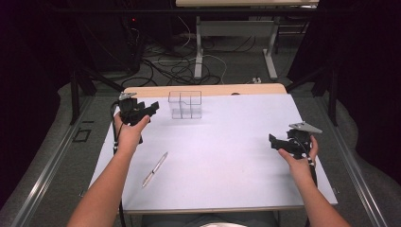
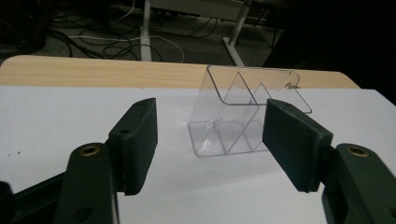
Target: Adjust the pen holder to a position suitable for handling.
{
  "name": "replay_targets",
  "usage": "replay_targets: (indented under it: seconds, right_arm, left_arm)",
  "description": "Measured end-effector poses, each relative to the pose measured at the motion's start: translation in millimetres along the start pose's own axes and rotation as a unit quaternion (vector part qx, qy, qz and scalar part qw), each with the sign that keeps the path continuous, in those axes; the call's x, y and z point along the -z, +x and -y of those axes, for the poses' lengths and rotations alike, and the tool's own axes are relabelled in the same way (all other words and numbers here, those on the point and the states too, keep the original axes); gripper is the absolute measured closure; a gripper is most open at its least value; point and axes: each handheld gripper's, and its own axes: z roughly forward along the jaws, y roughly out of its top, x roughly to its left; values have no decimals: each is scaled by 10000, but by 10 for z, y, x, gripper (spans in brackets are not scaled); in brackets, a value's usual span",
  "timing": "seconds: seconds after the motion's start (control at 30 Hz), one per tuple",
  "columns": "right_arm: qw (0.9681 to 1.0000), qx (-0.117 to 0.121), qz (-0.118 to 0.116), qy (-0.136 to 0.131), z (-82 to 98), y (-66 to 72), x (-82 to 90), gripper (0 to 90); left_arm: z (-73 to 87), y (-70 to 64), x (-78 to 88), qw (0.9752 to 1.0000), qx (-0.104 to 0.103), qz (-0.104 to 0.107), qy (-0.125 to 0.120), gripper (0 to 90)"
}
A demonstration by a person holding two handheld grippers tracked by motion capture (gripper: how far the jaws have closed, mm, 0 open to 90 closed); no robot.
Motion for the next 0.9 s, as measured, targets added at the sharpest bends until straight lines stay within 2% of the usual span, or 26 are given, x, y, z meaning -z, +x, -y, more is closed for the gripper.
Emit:
replay_targets:
  seconds: [0.17,0.4,0.5,0.63,0.67,0.9]
  right_arm:
    - [10000,-46,-30,-18,8,10,9,76]
    - [10000,-31,-27,12,25,1,-6,86]
    - [10000,-30,-30,14,27,3,-5,86]
    - [10000,-23,-47,5,29,-2,-10,86]
    - [10000,-17,-39,8,30,-6,-11,86]
    - [9999,-102,-65,22,43,-36,-6,86]
  left_arm:
    - [-164,-18,-128,9995,-151,-220,196,404]
    - [-349,-79,-267,9982,-297,-379,351,416]
    - [-383,-99,-305,9984,-243,-381,348,462]
    - [-434,-160,-392,9978,-301,-406,434,517]
    - [-460,-194,-431,9967,-399,-418,570,540]
    - [-472,-276,-588,9945,-528,-562,702,620]
